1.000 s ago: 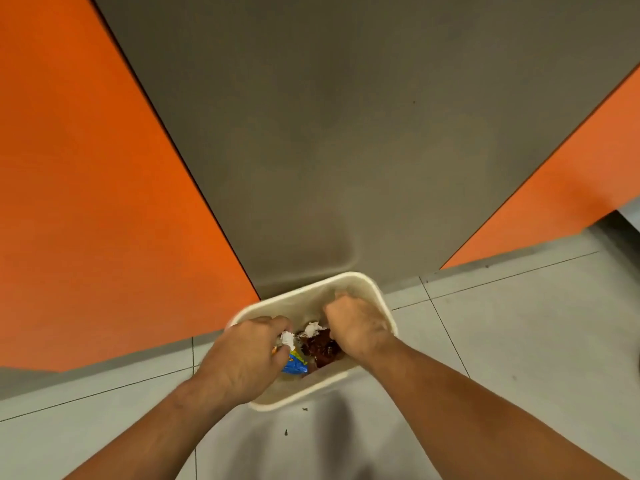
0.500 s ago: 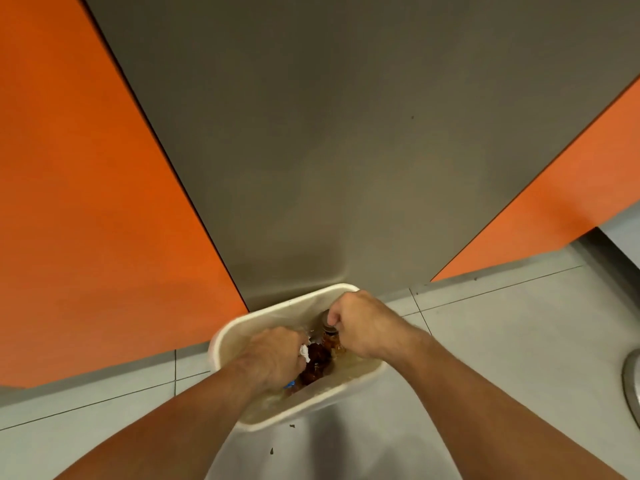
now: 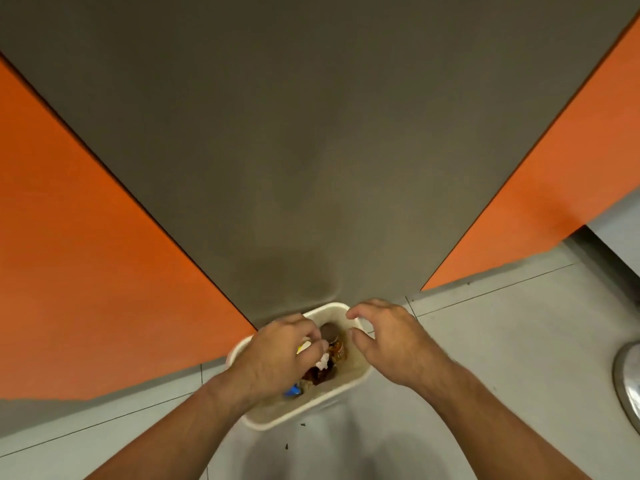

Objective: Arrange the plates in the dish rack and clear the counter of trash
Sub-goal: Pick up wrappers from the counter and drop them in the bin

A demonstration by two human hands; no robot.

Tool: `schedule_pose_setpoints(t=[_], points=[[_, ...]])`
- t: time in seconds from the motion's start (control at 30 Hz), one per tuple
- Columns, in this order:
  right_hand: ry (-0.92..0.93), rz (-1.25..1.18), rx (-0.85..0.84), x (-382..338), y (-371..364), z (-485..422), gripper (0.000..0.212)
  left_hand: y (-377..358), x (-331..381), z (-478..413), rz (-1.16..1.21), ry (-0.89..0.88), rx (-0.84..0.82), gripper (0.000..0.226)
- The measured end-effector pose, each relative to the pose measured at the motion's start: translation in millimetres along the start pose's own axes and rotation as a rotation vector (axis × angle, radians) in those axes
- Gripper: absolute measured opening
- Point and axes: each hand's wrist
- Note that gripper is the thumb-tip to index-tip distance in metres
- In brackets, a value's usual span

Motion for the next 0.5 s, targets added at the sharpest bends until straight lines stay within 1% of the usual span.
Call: schedule_pose_setpoints(t=[0.2, 0.3, 0.5], points=[[0.038, -0.070, 0.050, -39, 115, 71, 0.028, 118, 122, 21, 0.025, -0.101, 0.027, 0.022], [0.069, -0.074, 0.087, -67, 186, 115, 0.029, 178, 193, 34, 0.019, -0.146, 0.054, 0.029], [0.108, -0.041, 0.168, -110, 336, 215, 0.037, 294, 335, 59, -0.008, -0.240, 0.084, 0.031]])
Point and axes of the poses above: each hand's wrist, its own z-axis away from the middle knuckle, its own y-axis out of the back of the hand, x = y × z, and after that the axes turned 10 degrees about -y, right-handed
